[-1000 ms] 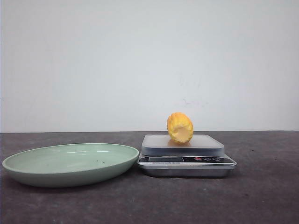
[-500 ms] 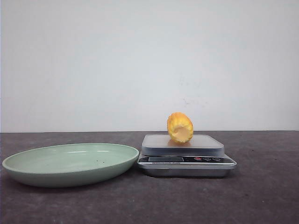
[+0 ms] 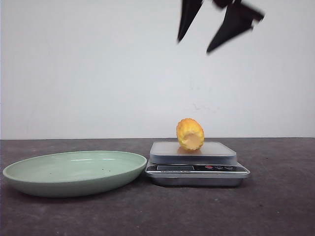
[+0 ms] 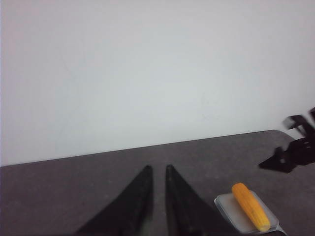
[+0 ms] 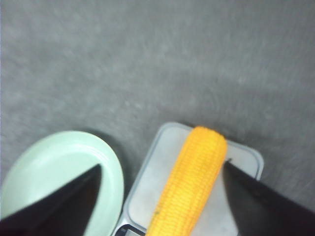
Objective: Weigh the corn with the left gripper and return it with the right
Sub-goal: 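Lower the right gripper over the corn on the scale and close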
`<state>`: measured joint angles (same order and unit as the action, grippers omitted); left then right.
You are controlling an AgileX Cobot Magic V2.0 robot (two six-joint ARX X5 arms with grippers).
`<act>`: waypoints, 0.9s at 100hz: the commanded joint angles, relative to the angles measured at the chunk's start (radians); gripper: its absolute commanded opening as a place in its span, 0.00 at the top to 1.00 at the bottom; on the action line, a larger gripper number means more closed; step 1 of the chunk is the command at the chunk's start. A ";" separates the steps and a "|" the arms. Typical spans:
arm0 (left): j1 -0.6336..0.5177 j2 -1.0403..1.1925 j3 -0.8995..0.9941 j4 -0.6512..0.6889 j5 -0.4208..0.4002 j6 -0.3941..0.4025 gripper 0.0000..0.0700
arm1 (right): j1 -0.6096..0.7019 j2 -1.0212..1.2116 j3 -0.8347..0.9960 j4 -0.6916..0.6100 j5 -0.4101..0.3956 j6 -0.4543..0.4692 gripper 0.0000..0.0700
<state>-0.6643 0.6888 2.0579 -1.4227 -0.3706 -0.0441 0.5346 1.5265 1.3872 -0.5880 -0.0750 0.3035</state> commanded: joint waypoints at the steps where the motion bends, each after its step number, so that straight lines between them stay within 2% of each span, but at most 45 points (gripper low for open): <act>1: -0.006 0.010 0.010 -0.049 -0.002 -0.001 1.00 | 0.007 0.052 0.021 -0.005 0.005 0.031 0.18; 20: -0.006 0.010 -0.018 -0.049 -0.002 -0.001 1.00 | 0.007 0.151 0.021 -0.053 0.042 0.038 0.18; 75: -0.006 0.010 -0.094 -0.049 0.002 -0.002 1.00 | 0.014 0.292 0.021 -0.066 0.050 0.060 0.19; 90: -0.006 0.010 -0.093 -0.049 0.002 -0.004 1.00 | 0.014 0.309 0.021 -0.073 0.051 0.077 0.34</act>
<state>-0.6643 0.6888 1.9434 -1.4227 -0.3683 -0.0441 0.5415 1.8023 1.3872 -0.6624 -0.0269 0.3573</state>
